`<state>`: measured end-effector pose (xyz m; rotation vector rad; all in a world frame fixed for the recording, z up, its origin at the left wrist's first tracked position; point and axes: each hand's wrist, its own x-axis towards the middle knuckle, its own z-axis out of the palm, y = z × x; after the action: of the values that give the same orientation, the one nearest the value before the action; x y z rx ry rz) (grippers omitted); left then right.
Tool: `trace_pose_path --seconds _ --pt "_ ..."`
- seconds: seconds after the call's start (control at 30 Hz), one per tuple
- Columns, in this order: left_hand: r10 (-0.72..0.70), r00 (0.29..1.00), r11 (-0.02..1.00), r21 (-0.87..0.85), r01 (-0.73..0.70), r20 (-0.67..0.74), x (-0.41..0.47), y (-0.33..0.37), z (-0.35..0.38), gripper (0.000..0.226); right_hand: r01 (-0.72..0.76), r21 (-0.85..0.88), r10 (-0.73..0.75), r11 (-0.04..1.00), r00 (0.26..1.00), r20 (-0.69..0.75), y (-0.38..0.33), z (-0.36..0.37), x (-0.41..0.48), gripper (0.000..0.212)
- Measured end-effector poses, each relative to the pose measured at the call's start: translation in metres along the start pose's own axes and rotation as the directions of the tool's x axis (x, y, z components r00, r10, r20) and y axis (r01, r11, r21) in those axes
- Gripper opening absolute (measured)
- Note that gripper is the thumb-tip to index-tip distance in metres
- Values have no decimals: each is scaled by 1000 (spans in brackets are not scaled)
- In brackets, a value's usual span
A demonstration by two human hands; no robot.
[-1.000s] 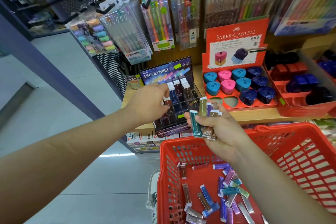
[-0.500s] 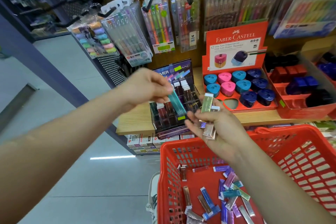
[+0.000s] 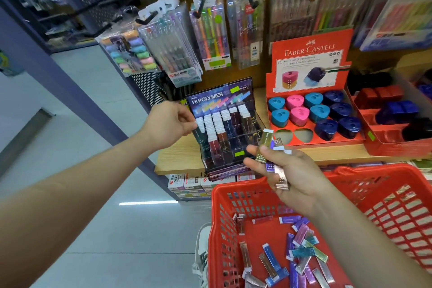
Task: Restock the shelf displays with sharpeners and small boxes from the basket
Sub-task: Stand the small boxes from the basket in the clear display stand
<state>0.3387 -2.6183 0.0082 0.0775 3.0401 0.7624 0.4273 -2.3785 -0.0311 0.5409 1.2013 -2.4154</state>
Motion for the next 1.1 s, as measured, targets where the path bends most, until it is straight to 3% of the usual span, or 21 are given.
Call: trace_pose_path --seconds 0.23,0.5,0.67,0.87,0.93,1.0,1.07,1.1 --pt "90 993 992 97 -82 -74 0 -1 16 8 2 -95 -5 995 1000 -27 0 3 1 9" --pt "189 982 963 199 -180 -26 4 -5 17 8 -20 -38 20 999 1000 -10 1 0 5 18" --pt "370 927 816 459 -352 53 4 -12 31 22 26 -153 -24 988 1000 14 4 0 5 16" --pt "395 905 666 629 -401 159 5 -13 36 26 50 -203 -49 978 999 8 9 -1 6 13" --pt "355 921 688 623 -372 158 5 -9 35 22 53 -196 -52 979 999 9 10 -1 6 12" --pt "288 950 775 552 -307 123 5 -1 29 22 56 -192 -56 980 998 7 10 -1 6 12" --pt "211 976 893 396 -214 53 7 13 19 20 62 -197 -63 978 998 2 9 -1 6 11" --pt "159 987 958 239 -161 27 6 23 13 16 67 -201 -68 977 998 -1 8 0 5 11"
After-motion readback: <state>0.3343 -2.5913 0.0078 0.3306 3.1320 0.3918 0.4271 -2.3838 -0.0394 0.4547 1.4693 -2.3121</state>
